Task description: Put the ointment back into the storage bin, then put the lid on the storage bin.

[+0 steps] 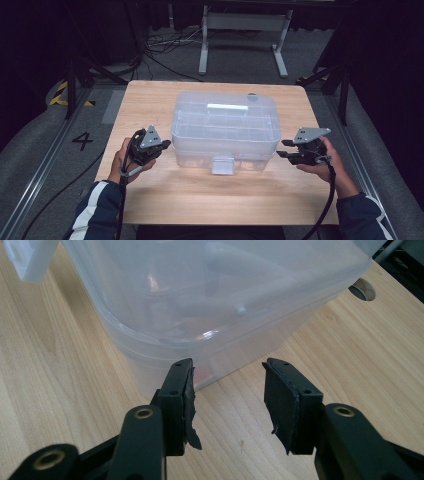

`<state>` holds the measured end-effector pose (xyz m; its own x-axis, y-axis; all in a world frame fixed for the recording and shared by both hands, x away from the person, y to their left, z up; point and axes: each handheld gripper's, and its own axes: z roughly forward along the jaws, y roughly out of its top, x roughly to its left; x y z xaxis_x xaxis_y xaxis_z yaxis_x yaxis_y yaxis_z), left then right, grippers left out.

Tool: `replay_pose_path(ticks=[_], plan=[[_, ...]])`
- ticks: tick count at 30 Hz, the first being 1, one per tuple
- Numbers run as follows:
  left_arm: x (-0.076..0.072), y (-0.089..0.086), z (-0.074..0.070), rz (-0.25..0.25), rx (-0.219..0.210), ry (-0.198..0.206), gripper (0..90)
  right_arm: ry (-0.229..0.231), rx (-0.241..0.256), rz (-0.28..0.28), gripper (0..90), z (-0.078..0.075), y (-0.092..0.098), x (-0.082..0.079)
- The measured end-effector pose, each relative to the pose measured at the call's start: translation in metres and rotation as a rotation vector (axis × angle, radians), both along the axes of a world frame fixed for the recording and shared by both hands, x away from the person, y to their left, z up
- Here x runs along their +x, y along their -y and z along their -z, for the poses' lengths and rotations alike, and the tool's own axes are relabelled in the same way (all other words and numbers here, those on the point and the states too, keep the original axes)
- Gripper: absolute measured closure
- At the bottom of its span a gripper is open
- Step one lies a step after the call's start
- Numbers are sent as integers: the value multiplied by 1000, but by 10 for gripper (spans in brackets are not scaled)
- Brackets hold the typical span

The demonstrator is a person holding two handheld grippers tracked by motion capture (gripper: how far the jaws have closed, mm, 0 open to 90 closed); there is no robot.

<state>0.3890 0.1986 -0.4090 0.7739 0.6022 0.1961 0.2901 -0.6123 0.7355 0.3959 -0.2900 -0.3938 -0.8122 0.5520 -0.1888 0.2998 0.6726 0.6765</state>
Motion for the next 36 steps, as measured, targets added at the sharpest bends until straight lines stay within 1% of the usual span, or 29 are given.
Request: replay_pose_path(ticks=[2,4,5,6,7,9,10,12,14,16,17,19,20,22,23,24,27,28,30,31,33,34,36], plan=[[-1,0,0,-5,4,15,895,-3,3,0,545,0,0,-1],[-2,-1,2,-9,11,12,833,-3,0,2,535,1,0,-2],[-3,-2,4,-3,7,3,813,-2,-6,1,530,2,0,-2],[-3,-2,4,-3,7,3,811,-2,-6,1,530,2,0,-2],[-4,-2,5,2,14,-4,811,-2,-12,0,526,3,0,-3],[-7,-2,8,-3,42,0,779,-2,-14,-1,518,2,0,-3],[-10,-2,9,-1,49,-1,769,2,-12,-2,514,2,0,-3],[-14,-2,9,-4,56,5,703,4,-23,-14,505,1,-3,-3],[-16,-3,10,1,60,1,650,11,-35,-12,488,1,-4,-3],[-19,-5,10,-6,78,5,595,1,-25,-14,482,1,-3,-3],[-21,-7,11,-4,75,1,589,0,-29,-17,478,1,-3,-3],[-23,-9,11,-7,77,0,552,2,-56,-25,470,2,-3,-4],[-25,-10,12,-12,80,0,530,3,-68,-28,466,1,-4,-6],[-27,-14,13,-25,90,-4,482,5,-77,-36,457,0,-5,-8],[-28,-16,13,-35,88,-2,465,6,-86,-37,454,0,-5,-9],[-29,-18,13,-39,84,-4,430,12,-97,-40,453,-1,-6,-11],[-32,-20,13,-44,86,-8,370,17,-98,-36,447,-2,-5,-14],[-33,-22,14,-36,95,-14,370,17,-98,-36,447,-2,-5,-14],[-34,-24,15,-45,115,-21,335,19,-112,-30,437,-2,-4,-16],[-34,-24,16,-44,117,-28,316,19,-112,-26,433,-1,-4,-16],[-35,-26,19,-48,137,-40,300,18,-119,-21,422,2,-4,-16],[-35,-26,20,-50,137,-44,291,16,-127,-19,417,4,-4,-17],[-37,-27,21,-45,152,-49,284,11,-139,-18,412,6,-4,-18]])
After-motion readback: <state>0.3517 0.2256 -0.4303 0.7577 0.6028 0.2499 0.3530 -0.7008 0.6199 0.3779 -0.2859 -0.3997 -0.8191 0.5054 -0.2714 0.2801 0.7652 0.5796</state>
